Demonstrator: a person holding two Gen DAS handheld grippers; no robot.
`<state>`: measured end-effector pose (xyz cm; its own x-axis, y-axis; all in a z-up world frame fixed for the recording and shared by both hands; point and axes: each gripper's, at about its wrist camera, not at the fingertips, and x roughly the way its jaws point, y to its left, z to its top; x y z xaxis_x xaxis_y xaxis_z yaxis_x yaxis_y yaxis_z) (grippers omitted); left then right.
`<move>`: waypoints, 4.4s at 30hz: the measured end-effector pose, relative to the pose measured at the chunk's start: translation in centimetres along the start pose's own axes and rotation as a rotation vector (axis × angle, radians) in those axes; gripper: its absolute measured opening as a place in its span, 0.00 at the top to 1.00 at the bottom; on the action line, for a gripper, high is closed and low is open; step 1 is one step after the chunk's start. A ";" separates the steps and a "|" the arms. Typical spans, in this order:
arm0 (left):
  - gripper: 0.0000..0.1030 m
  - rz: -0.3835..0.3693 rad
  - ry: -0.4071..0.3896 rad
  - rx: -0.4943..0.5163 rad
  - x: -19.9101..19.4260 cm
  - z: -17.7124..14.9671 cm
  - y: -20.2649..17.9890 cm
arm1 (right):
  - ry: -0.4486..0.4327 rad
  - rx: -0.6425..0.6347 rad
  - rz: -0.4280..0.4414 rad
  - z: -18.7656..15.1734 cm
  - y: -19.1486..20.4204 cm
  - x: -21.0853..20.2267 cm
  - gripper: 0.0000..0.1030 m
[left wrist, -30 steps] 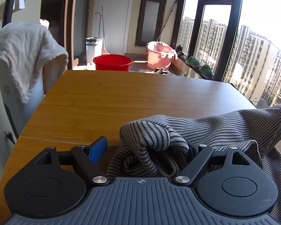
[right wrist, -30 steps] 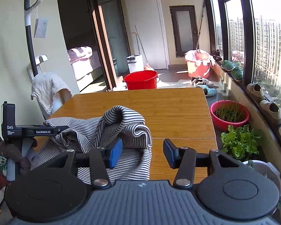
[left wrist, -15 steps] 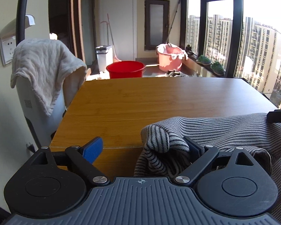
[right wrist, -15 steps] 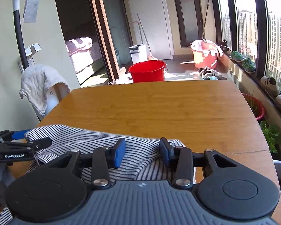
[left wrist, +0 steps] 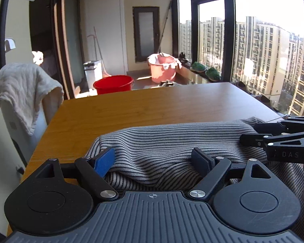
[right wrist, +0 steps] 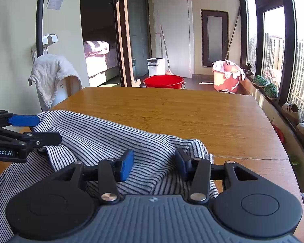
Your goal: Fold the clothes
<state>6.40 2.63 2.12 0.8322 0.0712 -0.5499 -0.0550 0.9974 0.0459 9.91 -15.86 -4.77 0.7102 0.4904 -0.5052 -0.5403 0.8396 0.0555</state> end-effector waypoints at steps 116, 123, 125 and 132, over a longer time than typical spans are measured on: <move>0.00 -0.037 0.030 0.053 2.4 -1.4 0.4 | 0.016 0.185 -0.031 -1.0 0.0 -0.7 0.15; 0.00 -0.036 0.039 0.056 2.4 -1.6 0.3 | 0.015 0.187 -0.029 -1.1 -0.1 -0.7 0.14; 0.00 -0.035 0.040 0.058 2.4 -1.6 0.2 | 0.014 0.188 -0.027 -1.2 -0.1 -0.8 0.14; 0.00 -0.047 0.033 0.042 2.1 -1.6 0.5 | 0.012 0.188 -0.023 -1.2 -0.1 -0.8 0.12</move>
<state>7.25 3.26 -0.38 0.8143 0.0255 -0.5799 0.0072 0.9985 0.0541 8.92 -16.61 -5.38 0.7150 0.4687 -0.5187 -0.4295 0.8799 0.2031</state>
